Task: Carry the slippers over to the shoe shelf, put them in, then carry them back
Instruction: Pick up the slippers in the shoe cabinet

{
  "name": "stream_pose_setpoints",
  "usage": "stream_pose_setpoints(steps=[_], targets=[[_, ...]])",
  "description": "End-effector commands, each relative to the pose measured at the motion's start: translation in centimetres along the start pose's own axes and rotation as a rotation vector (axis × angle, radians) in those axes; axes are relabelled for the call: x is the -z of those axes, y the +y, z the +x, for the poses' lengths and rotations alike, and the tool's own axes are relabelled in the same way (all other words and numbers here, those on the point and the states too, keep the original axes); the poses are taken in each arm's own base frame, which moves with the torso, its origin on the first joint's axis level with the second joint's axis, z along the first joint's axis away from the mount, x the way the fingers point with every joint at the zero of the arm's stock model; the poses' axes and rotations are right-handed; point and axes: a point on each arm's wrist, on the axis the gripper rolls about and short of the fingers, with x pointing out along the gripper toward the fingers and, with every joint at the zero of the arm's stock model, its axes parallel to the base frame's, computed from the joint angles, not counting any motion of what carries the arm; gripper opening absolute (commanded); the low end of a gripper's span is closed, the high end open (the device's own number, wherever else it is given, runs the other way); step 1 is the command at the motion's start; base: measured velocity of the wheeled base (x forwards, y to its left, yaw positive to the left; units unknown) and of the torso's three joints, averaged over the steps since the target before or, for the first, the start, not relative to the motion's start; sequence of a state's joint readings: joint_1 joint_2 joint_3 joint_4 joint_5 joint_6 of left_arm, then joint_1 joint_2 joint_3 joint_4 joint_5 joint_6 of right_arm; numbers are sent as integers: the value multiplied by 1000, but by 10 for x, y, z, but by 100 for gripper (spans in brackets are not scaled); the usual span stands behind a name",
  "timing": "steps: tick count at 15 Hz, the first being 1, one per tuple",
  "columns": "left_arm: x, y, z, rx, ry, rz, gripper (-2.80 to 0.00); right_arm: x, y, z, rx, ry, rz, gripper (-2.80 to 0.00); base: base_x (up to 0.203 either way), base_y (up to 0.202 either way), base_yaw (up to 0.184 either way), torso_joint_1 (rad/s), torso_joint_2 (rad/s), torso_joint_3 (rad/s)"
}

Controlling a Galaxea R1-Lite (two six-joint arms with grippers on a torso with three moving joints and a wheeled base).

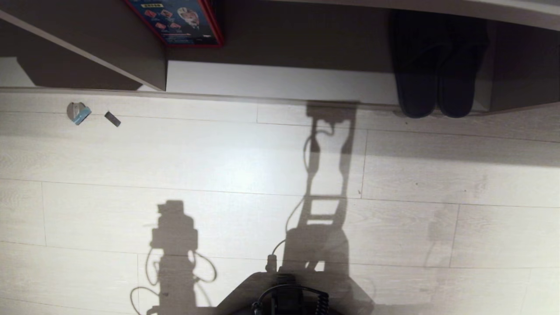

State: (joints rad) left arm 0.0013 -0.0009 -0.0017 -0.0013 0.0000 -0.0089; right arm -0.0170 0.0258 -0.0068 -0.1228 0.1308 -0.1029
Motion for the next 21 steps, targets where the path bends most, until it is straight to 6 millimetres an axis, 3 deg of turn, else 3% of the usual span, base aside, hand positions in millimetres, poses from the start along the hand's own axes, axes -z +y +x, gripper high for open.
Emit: stream_pose_setpoints(steps=[1,6,21], targets=[[0,0,0,0,1,0,-280,2,0,-2,16,-18,-2,-280,0,0,0,0,0,0],[0,0,0,0,1,0,-280,5,-1,-2,92,11,-7,-280,0,0,0,0,0,0],[0,0,0,0,1,-2,-280,5,-1,-2,71,13,-13,-280,0,0,0,0,0,0]])
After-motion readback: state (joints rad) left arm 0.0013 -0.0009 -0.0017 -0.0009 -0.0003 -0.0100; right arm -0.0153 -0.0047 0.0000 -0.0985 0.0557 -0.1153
